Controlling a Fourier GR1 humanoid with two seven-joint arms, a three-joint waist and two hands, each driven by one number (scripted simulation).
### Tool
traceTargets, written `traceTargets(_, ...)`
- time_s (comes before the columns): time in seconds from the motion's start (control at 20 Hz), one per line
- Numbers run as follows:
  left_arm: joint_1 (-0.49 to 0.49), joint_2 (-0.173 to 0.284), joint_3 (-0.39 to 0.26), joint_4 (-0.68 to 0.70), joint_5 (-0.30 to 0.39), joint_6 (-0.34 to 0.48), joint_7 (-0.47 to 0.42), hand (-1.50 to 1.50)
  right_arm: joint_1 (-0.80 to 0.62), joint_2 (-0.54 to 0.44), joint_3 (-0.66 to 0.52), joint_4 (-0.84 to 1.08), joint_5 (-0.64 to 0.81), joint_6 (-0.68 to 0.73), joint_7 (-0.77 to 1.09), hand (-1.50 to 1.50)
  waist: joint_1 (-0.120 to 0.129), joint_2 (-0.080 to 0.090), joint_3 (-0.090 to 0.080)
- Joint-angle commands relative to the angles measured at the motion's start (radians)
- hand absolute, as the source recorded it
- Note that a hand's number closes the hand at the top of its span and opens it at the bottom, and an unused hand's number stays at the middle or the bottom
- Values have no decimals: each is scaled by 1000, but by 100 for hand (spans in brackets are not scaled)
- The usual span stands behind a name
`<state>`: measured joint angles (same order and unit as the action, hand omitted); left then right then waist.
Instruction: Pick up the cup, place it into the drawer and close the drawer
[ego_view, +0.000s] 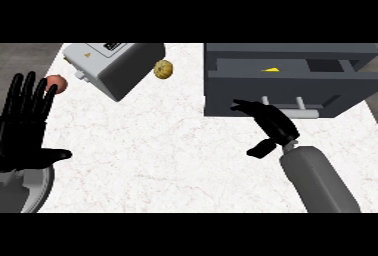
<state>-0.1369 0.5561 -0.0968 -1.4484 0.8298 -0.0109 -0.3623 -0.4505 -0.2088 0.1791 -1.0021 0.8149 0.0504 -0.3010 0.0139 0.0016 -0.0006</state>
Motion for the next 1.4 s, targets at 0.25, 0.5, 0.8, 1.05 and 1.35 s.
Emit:
traceTargets(0.25, 48, 1, 61, -39, 4, -92, 26, -150, -298, 18, -152, 484, -35, -50, -165, -150, 24, 8, 2)
traceTargets(0.5, 27, -23, 73, 16, -25, -103, 15, -150, -445, -63, -200, 666, -30, -12, -244, -150, 29, 14, 2)
traceTargets(0.8, 2, -44, 56, 18, -33, -120, 26, -150, -543, -83, -221, 779, -19, -7, -220, -150, 50, 25, 3)
traceTargets(1.05, 36, -55, 58, 64, -68, -157, -36, -150, -537, -145, -252, 814, -40, -6, -283, -150, 75, 36, 4)
traceTargets(1.35, 17, -70, 38, 24, -84, -124, -6, -150, -564, -165, -254, 847, -34, 8, -292, -150, 74, 32, 4)
